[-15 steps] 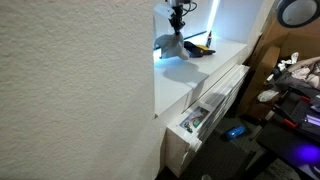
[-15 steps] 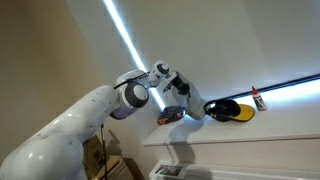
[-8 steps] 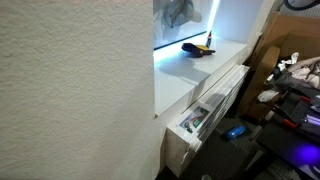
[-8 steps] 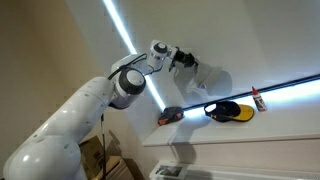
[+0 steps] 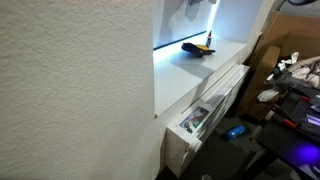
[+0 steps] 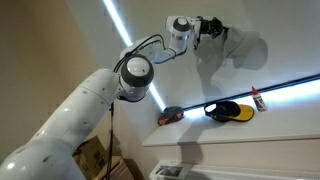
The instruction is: Place the black cap on the blue can, move the gray cap to the right, and move the bottle to the left
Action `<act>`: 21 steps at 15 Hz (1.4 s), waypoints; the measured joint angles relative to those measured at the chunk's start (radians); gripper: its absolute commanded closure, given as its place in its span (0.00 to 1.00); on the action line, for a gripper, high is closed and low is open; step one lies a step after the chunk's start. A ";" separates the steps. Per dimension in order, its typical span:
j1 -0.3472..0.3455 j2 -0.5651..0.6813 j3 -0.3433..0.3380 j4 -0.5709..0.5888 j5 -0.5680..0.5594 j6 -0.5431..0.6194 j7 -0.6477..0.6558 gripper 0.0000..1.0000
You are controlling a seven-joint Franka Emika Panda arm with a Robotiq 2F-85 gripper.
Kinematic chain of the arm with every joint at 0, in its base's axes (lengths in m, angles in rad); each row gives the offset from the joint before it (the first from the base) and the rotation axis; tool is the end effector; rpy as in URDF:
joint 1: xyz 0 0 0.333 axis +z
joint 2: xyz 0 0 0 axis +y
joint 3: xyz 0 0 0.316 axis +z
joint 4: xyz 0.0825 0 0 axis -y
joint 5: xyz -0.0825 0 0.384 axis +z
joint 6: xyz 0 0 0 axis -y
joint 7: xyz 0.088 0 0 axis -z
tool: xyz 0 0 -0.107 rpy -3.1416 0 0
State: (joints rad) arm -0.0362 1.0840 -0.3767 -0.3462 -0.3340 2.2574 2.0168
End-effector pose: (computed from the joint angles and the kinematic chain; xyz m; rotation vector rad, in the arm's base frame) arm 0.8128 -0.1132 0.5528 -1.3840 2.1143 -1.4234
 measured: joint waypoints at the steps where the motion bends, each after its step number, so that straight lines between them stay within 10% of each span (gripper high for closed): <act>1: -0.036 0.000 -0.009 -0.003 0.000 0.023 0.027 0.99; 6: -0.193 0.019 -0.030 -0.019 0.016 0.035 0.115 0.99; 12: -0.343 0.128 0.169 -0.031 0.237 0.033 -0.061 0.99; 14: -0.357 0.172 0.216 -0.032 0.288 0.021 -0.100 0.99; 16: -0.354 0.209 0.242 -0.031 0.314 -0.005 -0.115 0.69; 17: -0.347 0.224 0.242 -0.031 0.315 -0.021 -0.105 0.89; 21: -0.324 0.245 0.220 -0.028 0.310 -0.044 -0.050 0.69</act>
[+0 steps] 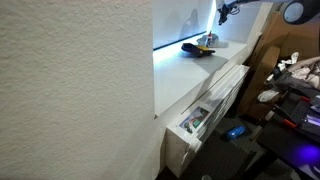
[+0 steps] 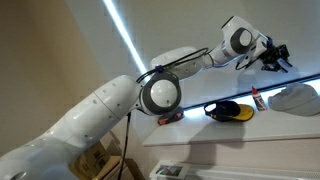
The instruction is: Place the black cap on the blue can, move the gray cap to the right, and move the bottle to the left
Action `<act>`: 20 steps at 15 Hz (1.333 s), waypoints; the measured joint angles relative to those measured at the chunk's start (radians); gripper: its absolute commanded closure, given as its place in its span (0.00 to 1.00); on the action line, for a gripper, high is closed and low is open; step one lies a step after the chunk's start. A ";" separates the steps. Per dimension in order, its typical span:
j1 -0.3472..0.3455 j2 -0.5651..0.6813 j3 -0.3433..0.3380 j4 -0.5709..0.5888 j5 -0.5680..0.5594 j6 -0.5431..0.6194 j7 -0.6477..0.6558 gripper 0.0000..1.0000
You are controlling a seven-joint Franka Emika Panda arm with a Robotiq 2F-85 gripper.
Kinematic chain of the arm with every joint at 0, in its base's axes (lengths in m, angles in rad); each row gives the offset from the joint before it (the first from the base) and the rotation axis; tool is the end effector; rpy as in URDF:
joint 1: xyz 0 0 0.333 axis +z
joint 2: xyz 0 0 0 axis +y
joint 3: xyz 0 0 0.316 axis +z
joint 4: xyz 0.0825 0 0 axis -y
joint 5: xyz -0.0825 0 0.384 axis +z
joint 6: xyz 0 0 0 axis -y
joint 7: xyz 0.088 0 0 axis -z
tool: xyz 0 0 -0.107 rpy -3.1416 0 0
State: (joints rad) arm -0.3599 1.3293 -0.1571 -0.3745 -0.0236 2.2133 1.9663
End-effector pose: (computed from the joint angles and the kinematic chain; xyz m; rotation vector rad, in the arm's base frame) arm 0.7795 -0.3319 0.3117 -1.1326 2.5820 -0.6972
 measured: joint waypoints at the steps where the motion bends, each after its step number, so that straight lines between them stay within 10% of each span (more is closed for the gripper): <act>1: 0.000 0.000 -0.001 0.003 0.000 -0.003 0.001 0.69; 3: -0.001 0.000 -0.004 0.006 0.000 -0.008 0.002 0.69; 4: -0.001 0.000 -0.004 0.007 0.000 -0.009 0.002 0.44; 9: -0.019 -0.001 0.104 0.006 0.105 -0.017 -0.122 0.16; 10: -0.025 -0.003 0.130 0.006 0.132 -0.031 -0.150 0.33; 13: -0.029 -0.030 0.147 0.007 0.146 -0.091 -0.167 0.02; 20: -0.024 -0.128 0.135 0.019 0.139 -0.241 -0.178 0.00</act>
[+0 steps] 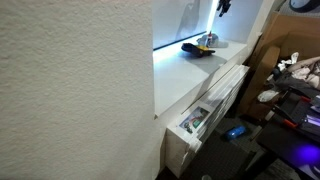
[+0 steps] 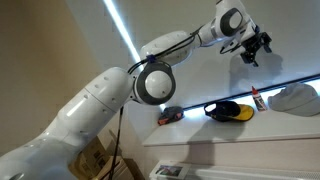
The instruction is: Place the black cap on the blue can, move the gray cap to the right, and move the bottle to the left
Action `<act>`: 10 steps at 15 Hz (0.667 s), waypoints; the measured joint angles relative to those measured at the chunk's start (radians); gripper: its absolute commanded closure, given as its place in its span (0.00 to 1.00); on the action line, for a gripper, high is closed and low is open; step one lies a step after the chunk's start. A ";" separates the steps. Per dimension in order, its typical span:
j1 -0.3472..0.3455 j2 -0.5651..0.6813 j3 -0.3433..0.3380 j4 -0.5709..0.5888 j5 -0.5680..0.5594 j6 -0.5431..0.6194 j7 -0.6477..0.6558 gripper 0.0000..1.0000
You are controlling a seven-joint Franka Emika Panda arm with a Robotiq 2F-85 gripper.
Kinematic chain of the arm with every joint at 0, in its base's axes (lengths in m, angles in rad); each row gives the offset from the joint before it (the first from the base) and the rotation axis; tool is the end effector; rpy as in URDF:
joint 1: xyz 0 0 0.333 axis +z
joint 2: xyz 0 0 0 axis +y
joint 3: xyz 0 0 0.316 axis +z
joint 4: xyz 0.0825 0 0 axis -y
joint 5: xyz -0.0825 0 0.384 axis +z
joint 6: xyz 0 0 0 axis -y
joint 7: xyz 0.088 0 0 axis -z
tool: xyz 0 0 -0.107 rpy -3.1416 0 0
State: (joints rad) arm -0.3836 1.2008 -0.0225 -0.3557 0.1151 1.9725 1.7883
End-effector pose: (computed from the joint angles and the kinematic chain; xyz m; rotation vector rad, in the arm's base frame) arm 0.7713 -0.3092 0.3963 -1.2632 2.4765 -0.3650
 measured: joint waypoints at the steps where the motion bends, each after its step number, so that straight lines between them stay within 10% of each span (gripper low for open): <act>1: -0.001 -0.041 0.000 0.002 0.001 -0.054 0.000 0.00; 10: 0.004 -0.281 0.000 -0.005 0.005 -0.330 -0.007 0.00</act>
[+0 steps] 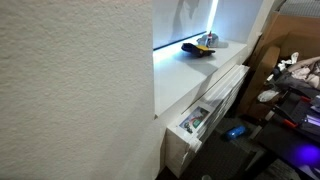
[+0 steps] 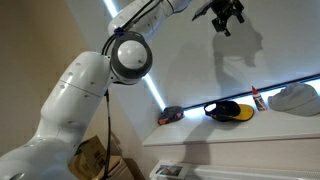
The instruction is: Place the black cap on the blue can, move the gray cap to the right, and move the bottle to the left
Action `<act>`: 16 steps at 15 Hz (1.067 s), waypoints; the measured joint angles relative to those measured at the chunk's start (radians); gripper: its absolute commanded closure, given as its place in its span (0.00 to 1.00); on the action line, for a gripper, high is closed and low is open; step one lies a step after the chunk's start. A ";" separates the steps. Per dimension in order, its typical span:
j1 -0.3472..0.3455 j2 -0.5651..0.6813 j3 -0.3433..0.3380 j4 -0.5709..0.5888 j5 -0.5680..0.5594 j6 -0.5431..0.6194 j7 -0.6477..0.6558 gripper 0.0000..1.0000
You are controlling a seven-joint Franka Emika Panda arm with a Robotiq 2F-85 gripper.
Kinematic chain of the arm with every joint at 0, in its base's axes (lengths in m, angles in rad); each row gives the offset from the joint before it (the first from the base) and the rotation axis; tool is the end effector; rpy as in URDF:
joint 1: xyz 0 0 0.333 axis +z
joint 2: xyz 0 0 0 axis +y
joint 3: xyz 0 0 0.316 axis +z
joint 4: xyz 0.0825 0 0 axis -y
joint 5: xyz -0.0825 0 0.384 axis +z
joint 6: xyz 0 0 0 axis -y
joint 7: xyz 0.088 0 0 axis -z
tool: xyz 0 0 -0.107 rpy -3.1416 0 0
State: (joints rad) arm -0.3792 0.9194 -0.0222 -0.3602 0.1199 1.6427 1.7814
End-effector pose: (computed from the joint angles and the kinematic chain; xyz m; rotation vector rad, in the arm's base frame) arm 0.7135 -0.2778 0.5800 -1.3300 2.4812 -0.3036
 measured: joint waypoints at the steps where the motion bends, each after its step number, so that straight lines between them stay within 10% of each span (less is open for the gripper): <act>1: 0.001 0.003 0.000 -0.001 0.000 0.003 0.000 0.00; 16: 0.044 0.183 0.003 -0.021 0.009 -0.040 0.057 0.00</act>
State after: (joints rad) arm -0.3351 1.1025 -0.0194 -0.3810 0.1289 1.6026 1.8381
